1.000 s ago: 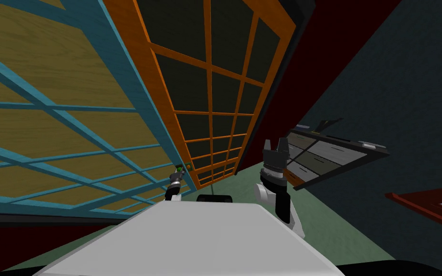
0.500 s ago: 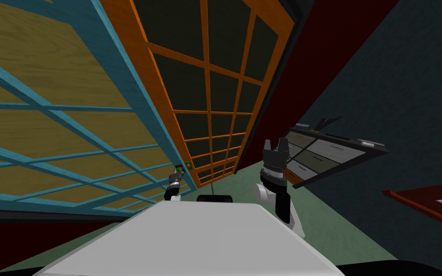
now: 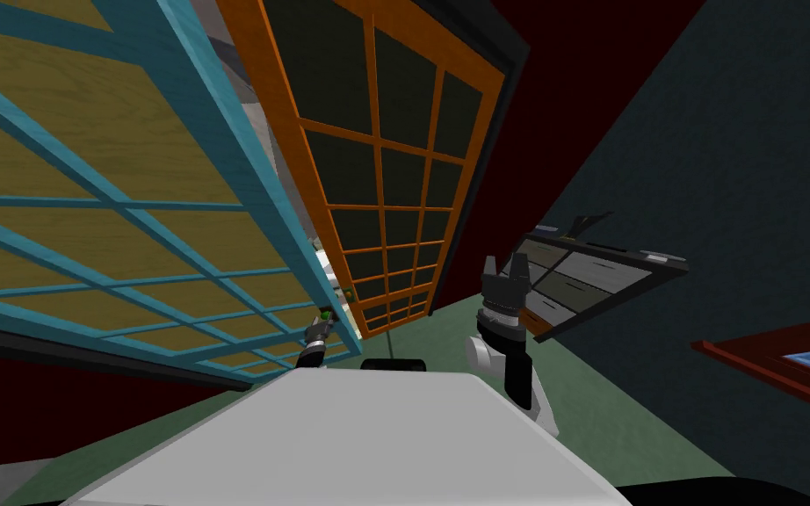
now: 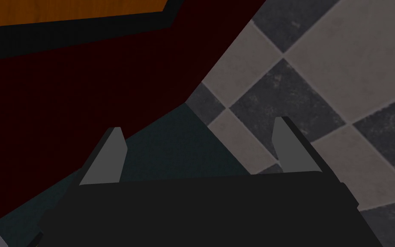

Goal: Pull the door open

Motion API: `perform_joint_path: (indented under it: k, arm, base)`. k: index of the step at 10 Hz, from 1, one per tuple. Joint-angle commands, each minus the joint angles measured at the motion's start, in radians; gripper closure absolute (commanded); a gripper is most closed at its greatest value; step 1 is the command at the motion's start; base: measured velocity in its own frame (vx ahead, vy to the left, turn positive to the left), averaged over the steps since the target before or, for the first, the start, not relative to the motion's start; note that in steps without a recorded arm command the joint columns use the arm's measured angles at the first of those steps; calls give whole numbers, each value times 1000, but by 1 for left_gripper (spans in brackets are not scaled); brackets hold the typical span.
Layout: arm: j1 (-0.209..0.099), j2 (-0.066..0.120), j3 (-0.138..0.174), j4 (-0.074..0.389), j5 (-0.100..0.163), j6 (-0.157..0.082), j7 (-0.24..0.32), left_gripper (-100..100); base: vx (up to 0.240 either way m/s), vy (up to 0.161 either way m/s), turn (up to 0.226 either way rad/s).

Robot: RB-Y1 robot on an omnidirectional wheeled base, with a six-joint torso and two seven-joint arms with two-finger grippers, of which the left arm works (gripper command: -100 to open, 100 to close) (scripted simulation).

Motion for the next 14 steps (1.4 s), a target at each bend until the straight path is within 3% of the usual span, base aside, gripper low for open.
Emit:
perform_joint_path:
  k: [1, 4, 14]
  arm:
    - [9, 26, 21, 50, 13, -13, 9, 100]
    - [15, 28, 21, 57, 17, -12, 18, 100]
    - [80, 53, 26, 71, 57, -9, 108, 100]
  base:
    - [-150, -35, 58]
    - [-64, -3, 10]
    - [-77, -19, 19]
